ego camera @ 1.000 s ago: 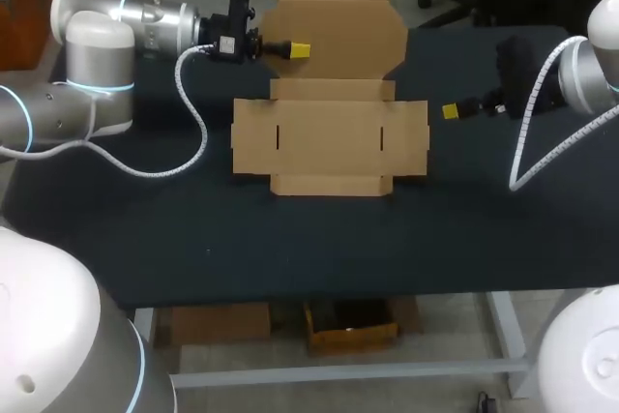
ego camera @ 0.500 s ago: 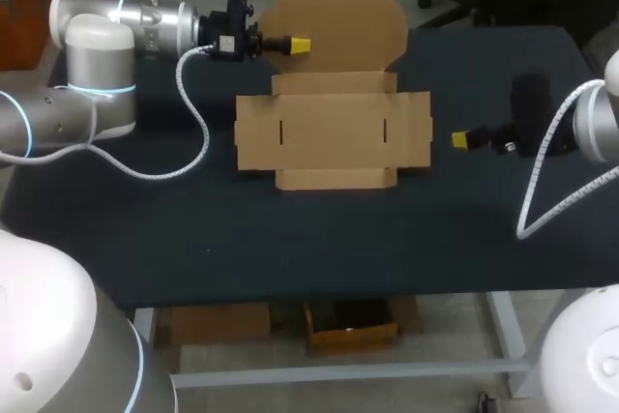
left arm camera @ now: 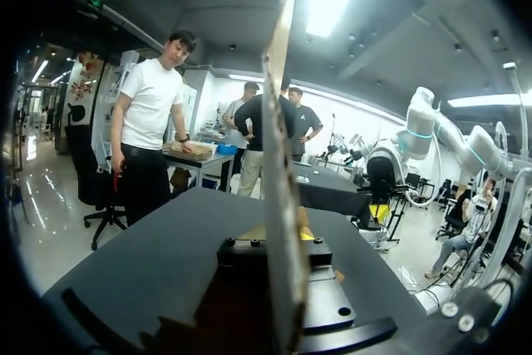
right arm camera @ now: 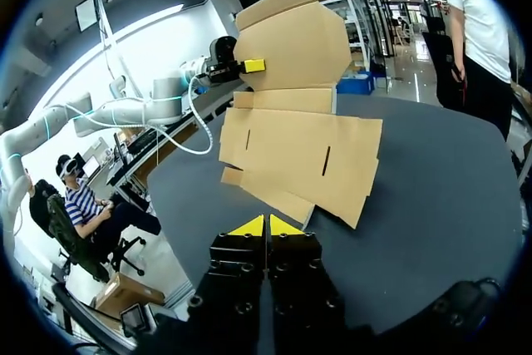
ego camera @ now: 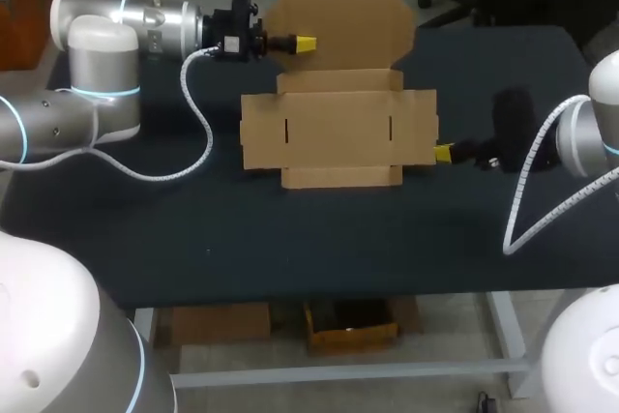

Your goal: Assemble the packaging by folding the flat box into shape, placing the metal phone stand inside, and closing the box properly

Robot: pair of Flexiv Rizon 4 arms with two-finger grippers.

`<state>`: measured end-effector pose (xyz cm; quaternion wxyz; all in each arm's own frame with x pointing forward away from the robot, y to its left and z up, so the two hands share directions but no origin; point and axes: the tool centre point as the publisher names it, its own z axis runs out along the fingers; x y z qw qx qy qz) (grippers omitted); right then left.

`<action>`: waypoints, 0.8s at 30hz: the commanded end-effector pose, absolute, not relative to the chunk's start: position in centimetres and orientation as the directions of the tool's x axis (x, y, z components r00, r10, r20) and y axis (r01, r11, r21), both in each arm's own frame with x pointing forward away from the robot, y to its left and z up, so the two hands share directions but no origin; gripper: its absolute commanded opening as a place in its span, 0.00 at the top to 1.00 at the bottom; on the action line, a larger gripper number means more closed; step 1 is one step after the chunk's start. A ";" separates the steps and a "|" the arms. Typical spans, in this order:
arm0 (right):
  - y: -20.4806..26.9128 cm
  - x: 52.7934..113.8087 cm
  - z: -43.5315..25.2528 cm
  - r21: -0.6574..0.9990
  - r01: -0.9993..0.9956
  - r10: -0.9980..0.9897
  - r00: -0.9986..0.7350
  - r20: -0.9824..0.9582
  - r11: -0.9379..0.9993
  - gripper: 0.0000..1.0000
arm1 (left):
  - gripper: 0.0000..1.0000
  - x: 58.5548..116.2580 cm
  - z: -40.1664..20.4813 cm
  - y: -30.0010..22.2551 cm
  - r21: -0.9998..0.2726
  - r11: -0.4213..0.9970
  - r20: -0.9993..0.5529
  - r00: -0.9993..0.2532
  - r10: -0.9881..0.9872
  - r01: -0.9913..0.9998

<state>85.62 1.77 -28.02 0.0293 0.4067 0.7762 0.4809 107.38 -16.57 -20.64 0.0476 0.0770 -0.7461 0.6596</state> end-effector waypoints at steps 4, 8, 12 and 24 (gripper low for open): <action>3.9 85.7 -29.9 0.782 0.589 0.643 -0.683 0.347 0.204 1.00 | 1.00 106.9 -20.5 -16.8 -0.979 0.114 0.162 -0.985 -0.055 -0.167; 5.1 85.6 -30.6 0.777 0.587 0.643 -0.690 0.332 0.229 1.00 | 1.00 106.7 -20.4 -16.7 -0.982 0.108 0.150 -0.987 -0.053 -0.155; 6.4 85.5 -31.5 0.769 0.586 0.636 -0.701 0.322 0.256 1.00 | 1.00 106.7 -20.3 -16.8 -0.984 0.107 0.139 -0.989 -0.045 -0.143; 8.9 85.1 -33.1 0.755 0.577 0.645 -0.712 0.277 0.313 1.00 | 1.00 105.5 -20.3 -16.7 -0.986 0.114 0.119 -0.992 -0.046 -0.124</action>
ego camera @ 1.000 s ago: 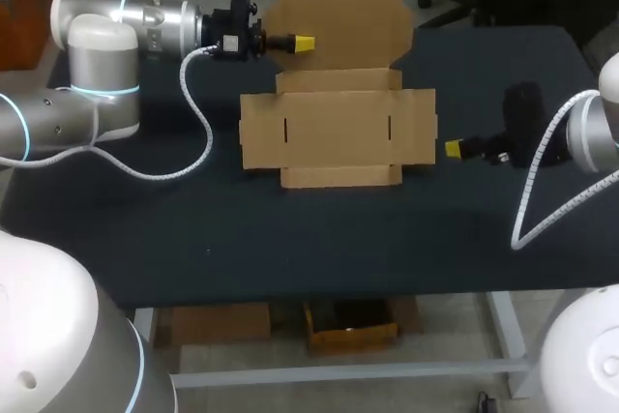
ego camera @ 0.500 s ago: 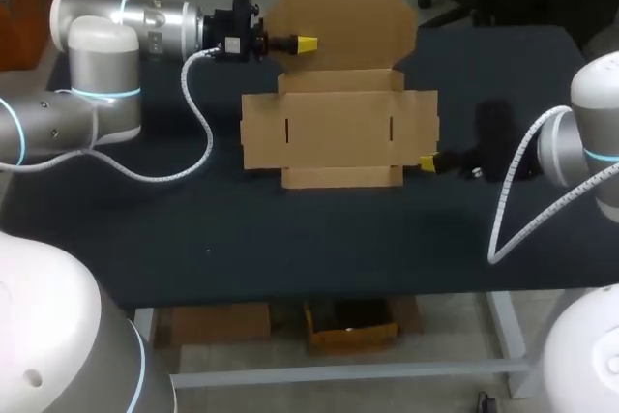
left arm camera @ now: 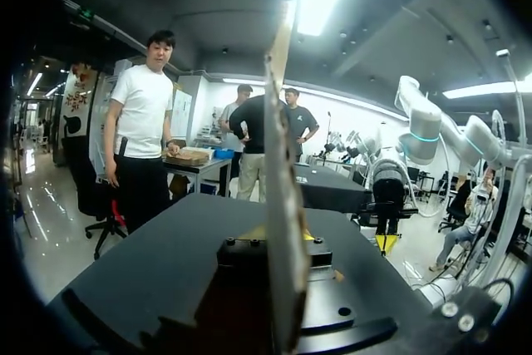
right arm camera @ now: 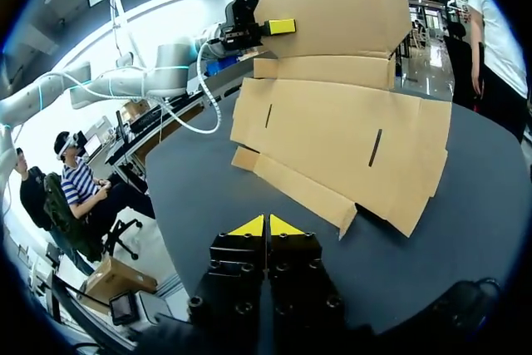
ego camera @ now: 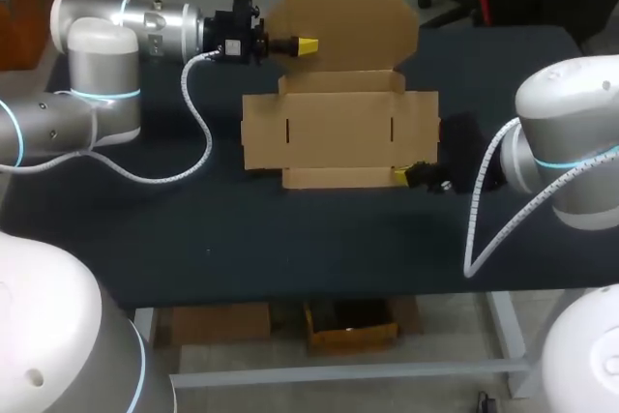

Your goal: Assemble the packaging by folding the flat box into shape, placing the metal phone stand inside, and closing the box properly

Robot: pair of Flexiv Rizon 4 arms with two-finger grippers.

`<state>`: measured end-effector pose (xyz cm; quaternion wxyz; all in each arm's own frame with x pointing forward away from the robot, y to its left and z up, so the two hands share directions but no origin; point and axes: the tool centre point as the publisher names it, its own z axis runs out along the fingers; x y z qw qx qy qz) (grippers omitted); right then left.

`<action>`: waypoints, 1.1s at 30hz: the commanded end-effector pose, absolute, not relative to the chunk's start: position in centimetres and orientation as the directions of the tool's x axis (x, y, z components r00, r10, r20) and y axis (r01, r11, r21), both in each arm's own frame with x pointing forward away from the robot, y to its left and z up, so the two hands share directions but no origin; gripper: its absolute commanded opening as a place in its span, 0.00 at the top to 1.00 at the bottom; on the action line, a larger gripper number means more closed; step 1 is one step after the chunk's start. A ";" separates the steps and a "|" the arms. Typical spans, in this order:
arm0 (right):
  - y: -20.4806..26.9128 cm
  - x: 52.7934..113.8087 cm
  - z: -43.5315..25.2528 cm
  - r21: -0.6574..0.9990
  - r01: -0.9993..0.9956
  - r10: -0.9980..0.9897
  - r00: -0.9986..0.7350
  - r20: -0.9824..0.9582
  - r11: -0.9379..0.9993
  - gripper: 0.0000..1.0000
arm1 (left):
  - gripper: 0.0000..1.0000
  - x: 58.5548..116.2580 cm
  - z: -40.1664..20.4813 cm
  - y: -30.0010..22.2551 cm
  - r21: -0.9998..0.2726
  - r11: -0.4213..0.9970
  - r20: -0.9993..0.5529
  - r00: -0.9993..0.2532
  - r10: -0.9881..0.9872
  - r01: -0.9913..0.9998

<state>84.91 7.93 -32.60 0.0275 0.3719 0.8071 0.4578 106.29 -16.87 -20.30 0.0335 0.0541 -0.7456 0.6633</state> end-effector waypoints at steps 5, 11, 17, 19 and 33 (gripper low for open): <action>9.6 85.0 -33.6 0.749 0.580 0.646 -0.712 0.276 0.320 1.00 | 1.00 105.0 -20.5 -16.6 -0.986 0.116 0.118 -0.992 -0.044 -0.122; 10.4 85.0 -34.6 0.735 0.592 0.647 -0.709 0.280 0.331 1.00 | 1.00 104.3 -20.7 -16.6 -0.986 0.112 0.117 -0.992 -0.037 -0.121; 11.3 85.2 -35.7 0.719 0.603 0.662 -0.699 0.270 0.344 1.00 | 1.00 103.8 -20.8 -16.6 -0.987 0.111 0.115 -0.993 -0.032 -0.118; 11.6 85.3 -36.1 0.714 0.609 0.661 -0.698 0.275 0.346 1.00 | 1.00 103.6 -20.8 -16.6 -0.987 0.112 0.115 -0.993 -0.030 -0.118; 13.4 85.8 -37.9 0.711 0.636 0.699 -0.653 0.291 0.299 1.00 | 1.00 103.2 -21.1 -16.3 -0.986 0.113 0.121 -0.992 -0.015 -0.122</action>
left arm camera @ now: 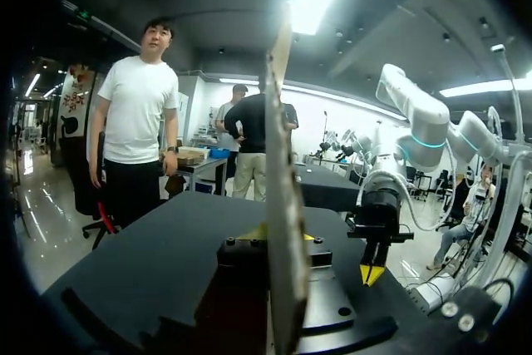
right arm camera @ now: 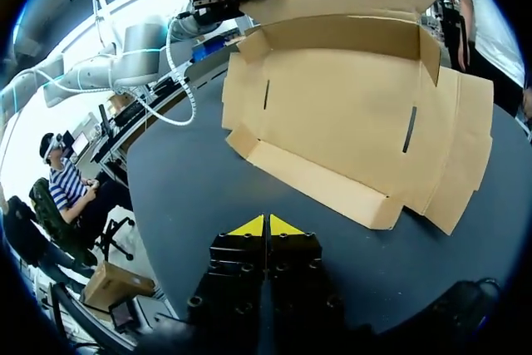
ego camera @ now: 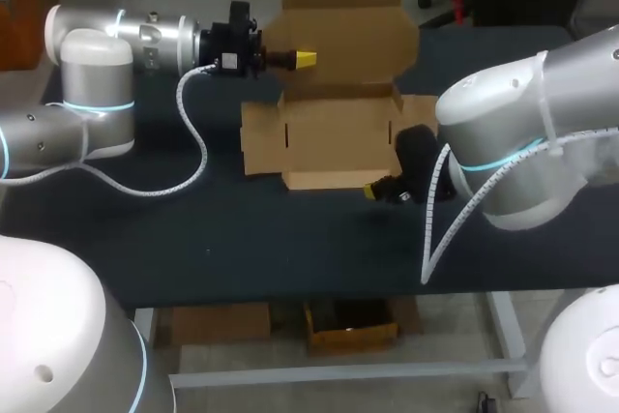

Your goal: Assemble the packaging by folding the flat box into shape, placing the metal phone stand inside, and closing the box properly

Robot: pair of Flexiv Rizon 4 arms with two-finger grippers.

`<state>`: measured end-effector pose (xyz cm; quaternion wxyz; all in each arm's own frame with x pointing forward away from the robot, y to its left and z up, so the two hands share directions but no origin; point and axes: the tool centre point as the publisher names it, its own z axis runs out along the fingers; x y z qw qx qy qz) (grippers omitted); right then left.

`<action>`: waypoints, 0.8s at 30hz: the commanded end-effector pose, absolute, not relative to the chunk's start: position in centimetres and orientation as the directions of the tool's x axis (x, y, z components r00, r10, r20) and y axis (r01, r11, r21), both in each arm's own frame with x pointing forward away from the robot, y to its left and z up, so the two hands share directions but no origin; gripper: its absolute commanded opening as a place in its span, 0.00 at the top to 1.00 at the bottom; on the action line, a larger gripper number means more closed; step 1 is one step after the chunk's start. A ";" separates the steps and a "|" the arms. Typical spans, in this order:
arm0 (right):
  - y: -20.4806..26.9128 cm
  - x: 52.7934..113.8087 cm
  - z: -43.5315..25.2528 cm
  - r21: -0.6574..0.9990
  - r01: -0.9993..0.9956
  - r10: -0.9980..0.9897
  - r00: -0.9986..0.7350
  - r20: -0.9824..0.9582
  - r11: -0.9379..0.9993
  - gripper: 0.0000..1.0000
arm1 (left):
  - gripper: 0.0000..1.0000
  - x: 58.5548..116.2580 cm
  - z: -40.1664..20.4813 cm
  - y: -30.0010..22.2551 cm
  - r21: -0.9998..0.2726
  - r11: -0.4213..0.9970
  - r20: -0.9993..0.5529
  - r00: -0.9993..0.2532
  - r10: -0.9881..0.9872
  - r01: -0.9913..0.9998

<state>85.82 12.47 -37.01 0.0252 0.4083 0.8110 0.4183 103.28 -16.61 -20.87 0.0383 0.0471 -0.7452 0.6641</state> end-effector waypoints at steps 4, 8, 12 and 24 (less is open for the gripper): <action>13.4 85.8 -37.9 0.711 0.636 0.699 -0.653 0.291 0.299 1.00 | 1.00 103.3 -21.1 -16.2 -0.985 0.114 0.126 -0.992 -0.012 -0.127; 13.4 85.8 -37.9 0.711 0.636 0.699 -0.653 0.291 0.299 1.00 | 1.00 103.3 -21.1 -16.2 -0.985 0.114 0.126 -0.992 -0.012 -0.127; 13.4 85.8 -37.9 0.711 0.636 0.699 -0.653 0.291 0.299 1.00 | 1.00 103.3 -21.1 -16.2 -0.985 0.114 0.126 -0.992 -0.012 -0.127; 15.6 87.1 -39.8 0.770 0.578 0.700 -0.667 0.255 0.271 1.00 | 1.00 103.3 -21.1 -16.2 -0.985 0.114 0.126 -0.992 -0.012 -0.127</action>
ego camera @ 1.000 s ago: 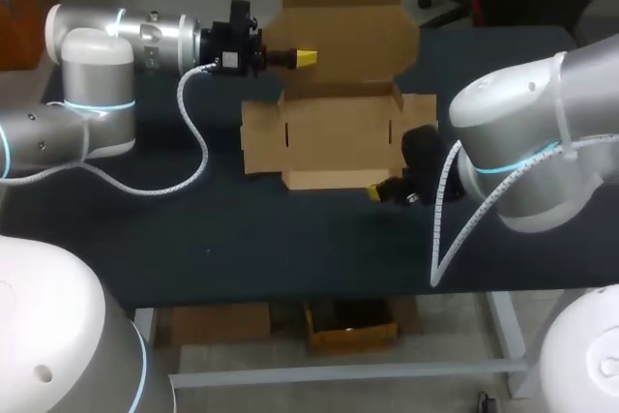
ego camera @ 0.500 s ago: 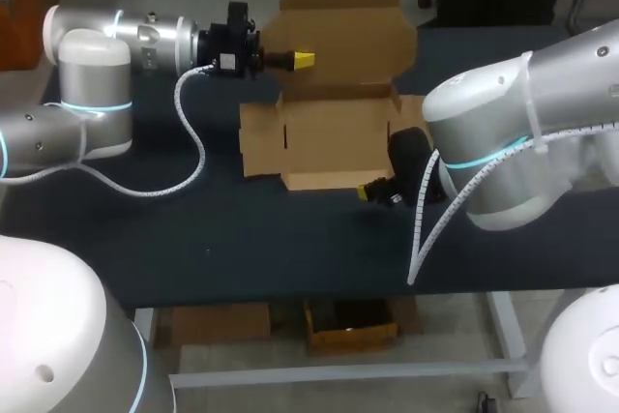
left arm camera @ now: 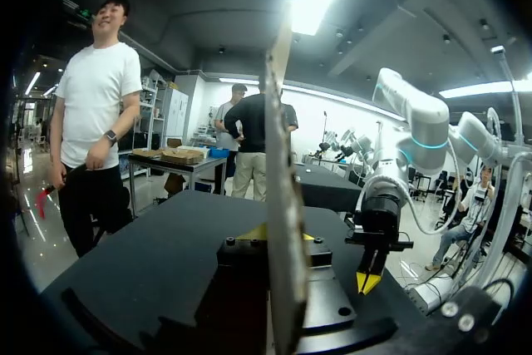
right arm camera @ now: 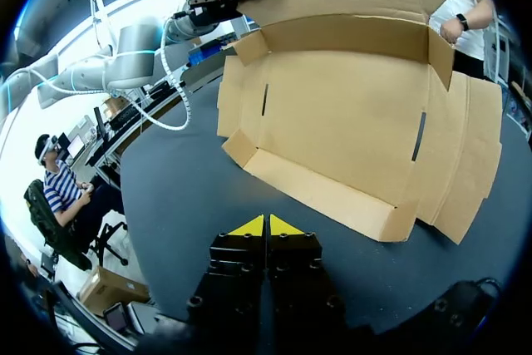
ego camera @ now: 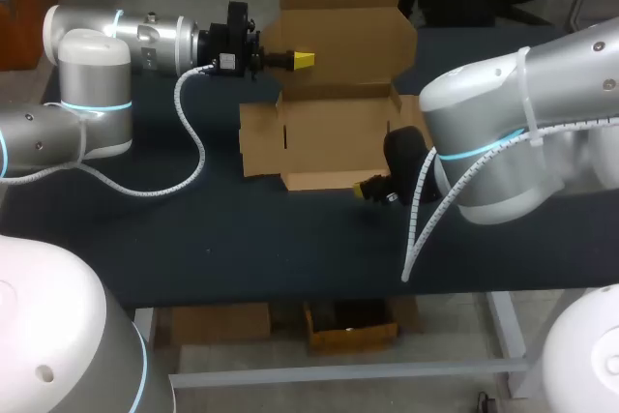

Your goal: Assemble the packaging by folding the flat box into shape, placing the metal phone stand inside, and closing the box properly

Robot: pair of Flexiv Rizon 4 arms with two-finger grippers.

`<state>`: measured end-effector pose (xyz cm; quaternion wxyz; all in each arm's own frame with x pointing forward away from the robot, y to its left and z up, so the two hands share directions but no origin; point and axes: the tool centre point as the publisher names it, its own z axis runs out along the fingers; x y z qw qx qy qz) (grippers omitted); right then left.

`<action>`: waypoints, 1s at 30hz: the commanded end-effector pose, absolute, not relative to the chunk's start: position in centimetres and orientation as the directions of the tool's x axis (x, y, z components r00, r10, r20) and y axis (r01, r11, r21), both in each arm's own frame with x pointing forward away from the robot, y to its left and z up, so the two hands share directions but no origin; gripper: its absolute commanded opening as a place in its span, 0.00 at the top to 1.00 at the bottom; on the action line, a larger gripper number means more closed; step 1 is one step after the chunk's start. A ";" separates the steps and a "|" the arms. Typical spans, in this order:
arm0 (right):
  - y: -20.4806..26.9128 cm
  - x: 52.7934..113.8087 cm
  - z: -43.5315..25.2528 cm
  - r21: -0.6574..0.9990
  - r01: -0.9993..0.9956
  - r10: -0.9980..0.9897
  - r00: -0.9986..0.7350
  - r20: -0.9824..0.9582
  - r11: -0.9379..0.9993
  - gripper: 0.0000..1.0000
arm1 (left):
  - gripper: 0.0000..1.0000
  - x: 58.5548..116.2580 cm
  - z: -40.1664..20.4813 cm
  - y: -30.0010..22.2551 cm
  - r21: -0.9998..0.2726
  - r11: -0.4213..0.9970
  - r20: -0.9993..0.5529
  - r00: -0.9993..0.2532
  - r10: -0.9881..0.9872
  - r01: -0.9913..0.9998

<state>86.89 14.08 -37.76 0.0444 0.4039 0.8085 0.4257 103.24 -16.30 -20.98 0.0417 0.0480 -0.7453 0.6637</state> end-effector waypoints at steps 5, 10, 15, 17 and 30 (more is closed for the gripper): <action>16.6 87.5 -40.3 0.788 0.551 0.708 -0.671 0.222 0.275 1.00 | 1.00 103.3 -21.1 -16.2 -0.985 0.114 0.126 -0.992 -0.012 -0.127; 17.4 88.3 -40.8 0.799 0.533 0.718 -0.668 0.196 0.278 1.00 | 1.00 103.3 -21.1 -16.2 -0.985 0.114 0.126 -0.992 -0.012 -0.127; 18.1 88.9 -41.2 0.804 0.522 0.727 -0.664 0.174 0.284 1.00 | 1.00 103.3 -21.1 -16.2 -0.985 0.114 0.126 -0.992 -0.012 -0.127; 18.1 89.2 -41.4 0.806 0.521 0.732 -0.659 0.171 0.280 1.00 | 1.00 103.3 -21.1 -16.2 -0.985 0.114 0.126 -0.992 -0.012 -0.127; 17.8 91.3 -42.2 0.810 0.525 0.756 -0.633 0.166 0.261 1.00 | 1.00 103.3 -21.1 -16.2 -0.985 0.114 0.126 -0.992 -0.012 -0.127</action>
